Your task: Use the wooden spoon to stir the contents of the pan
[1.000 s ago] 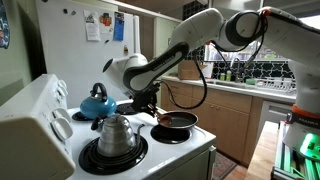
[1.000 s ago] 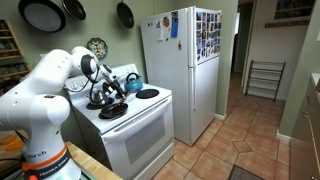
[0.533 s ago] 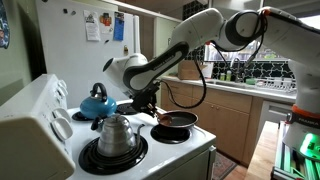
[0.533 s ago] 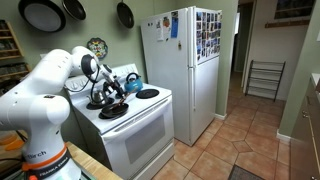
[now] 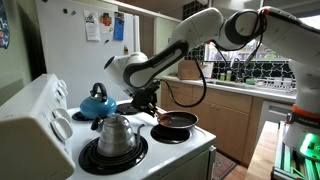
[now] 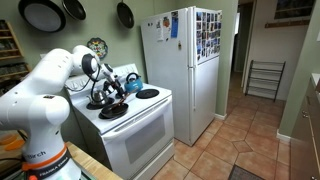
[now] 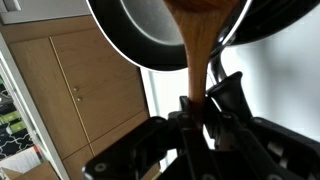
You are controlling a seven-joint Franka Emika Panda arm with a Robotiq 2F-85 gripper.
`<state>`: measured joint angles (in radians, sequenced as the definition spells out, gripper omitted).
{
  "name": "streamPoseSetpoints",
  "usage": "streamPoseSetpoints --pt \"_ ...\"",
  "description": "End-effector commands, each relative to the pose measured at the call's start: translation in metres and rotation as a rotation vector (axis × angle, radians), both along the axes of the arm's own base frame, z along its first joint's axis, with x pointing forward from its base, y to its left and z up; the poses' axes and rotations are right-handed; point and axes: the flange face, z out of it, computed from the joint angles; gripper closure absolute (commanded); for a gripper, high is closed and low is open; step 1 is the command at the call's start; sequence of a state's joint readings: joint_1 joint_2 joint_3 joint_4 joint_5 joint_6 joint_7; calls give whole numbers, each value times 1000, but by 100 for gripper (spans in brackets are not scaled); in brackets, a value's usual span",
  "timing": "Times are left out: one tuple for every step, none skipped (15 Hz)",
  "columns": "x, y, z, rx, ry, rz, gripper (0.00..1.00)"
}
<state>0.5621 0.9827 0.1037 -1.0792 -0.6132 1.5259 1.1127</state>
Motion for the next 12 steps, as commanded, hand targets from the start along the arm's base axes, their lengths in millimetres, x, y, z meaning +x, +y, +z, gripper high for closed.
streamPoseSetpoints --pt "-13 1 -3 46 52 -49 96" --pt "-14 2 -3 48 58 -56 96" --pt "-16 3 -5 54 67 -64 96" --pt "-18 2 -7 60 76 -76 96" --pt "-20 1 -10 67 87 -91 96" --pt "-23 0 -13 74 96 -103 96" --pt "-26 0 -15 82 101 -117 96" --pt "-27 0 -16 89 103 -126 96" --pt "-28 -1 -18 92 101 -136 96" --pt "-29 -1 -19 92 97 -148 96" --pt "-29 -1 -19 89 90 -156 96" --pt "-29 -1 -19 86 82 -163 96"
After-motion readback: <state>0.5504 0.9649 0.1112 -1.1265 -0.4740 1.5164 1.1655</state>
